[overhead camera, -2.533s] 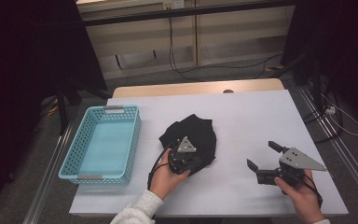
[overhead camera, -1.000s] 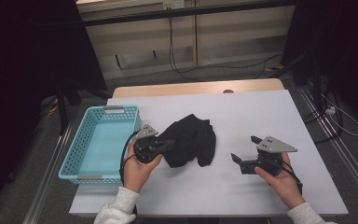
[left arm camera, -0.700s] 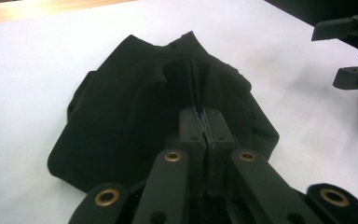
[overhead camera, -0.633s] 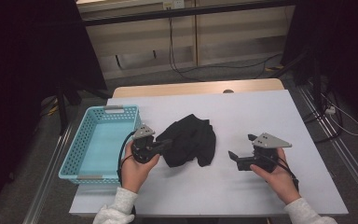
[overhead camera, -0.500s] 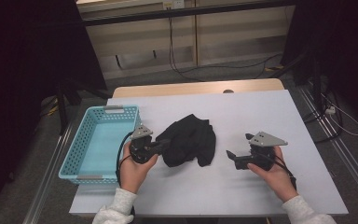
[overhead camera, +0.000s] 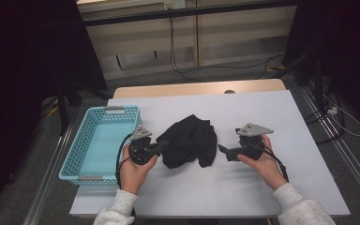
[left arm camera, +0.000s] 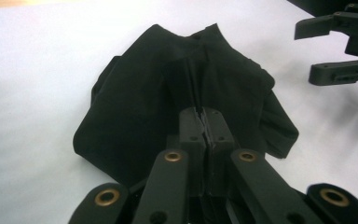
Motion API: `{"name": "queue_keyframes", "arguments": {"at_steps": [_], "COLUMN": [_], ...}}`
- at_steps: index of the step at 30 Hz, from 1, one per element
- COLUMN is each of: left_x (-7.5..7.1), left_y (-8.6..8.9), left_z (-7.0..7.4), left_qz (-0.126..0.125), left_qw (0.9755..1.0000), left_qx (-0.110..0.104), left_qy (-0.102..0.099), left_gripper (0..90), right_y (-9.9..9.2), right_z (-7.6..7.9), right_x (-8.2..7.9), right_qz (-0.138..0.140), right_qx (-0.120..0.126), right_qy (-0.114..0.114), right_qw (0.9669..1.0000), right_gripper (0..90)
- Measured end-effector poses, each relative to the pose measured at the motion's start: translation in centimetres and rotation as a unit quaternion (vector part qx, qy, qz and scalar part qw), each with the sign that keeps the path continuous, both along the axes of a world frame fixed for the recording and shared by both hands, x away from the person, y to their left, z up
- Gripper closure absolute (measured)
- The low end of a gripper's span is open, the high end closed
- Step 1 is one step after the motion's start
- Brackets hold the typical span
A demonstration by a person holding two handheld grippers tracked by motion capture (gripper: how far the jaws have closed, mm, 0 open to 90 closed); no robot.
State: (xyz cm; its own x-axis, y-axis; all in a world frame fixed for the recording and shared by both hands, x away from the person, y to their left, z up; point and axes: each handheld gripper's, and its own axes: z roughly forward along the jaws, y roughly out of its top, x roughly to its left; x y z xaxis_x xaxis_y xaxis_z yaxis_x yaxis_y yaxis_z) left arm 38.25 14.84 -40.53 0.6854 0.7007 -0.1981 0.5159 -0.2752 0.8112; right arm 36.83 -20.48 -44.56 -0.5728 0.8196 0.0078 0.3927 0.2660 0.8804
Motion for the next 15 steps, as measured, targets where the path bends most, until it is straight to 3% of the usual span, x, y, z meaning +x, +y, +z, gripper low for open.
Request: {"name": "queue_keyframes", "arguments": {"at_steps": [2,6,12,15], "left_x": [0.1,0.4,0.3,0.3], "left_y": [0.1,0.4,0.6,0.8], "left_z": [-0.1,-0.2,0.0,0.1], "left_qz": [0.003,0.010,0.015,0.018], "left_qw": [1.0000,0.9999,0.9999,0.9998], "left_qx": [-0.001,-0.001,0.000,0.001], "left_qy": [0.003,0.006,-0.001,-0.002], "left_gripper": [88.2,88.3,88.2,88.3], "right_y": [0.6,1.8,4.0,4.9], "right_z": [-0.2,-0.6,-0.9,-1.1], "right_x": [0.6,1.9,3.4,3.4], "right_qz": [0.001,0.013,0.036,0.053], "right_qx": [-0.008,0.009,0.013,0.001], "right_qy": [0.014,0.037,0.057,0.061], "right_qw": [0.9999,0.9992,0.9976,0.9967], "right_gripper": [10.7,14.1,23.7,30.4]}}
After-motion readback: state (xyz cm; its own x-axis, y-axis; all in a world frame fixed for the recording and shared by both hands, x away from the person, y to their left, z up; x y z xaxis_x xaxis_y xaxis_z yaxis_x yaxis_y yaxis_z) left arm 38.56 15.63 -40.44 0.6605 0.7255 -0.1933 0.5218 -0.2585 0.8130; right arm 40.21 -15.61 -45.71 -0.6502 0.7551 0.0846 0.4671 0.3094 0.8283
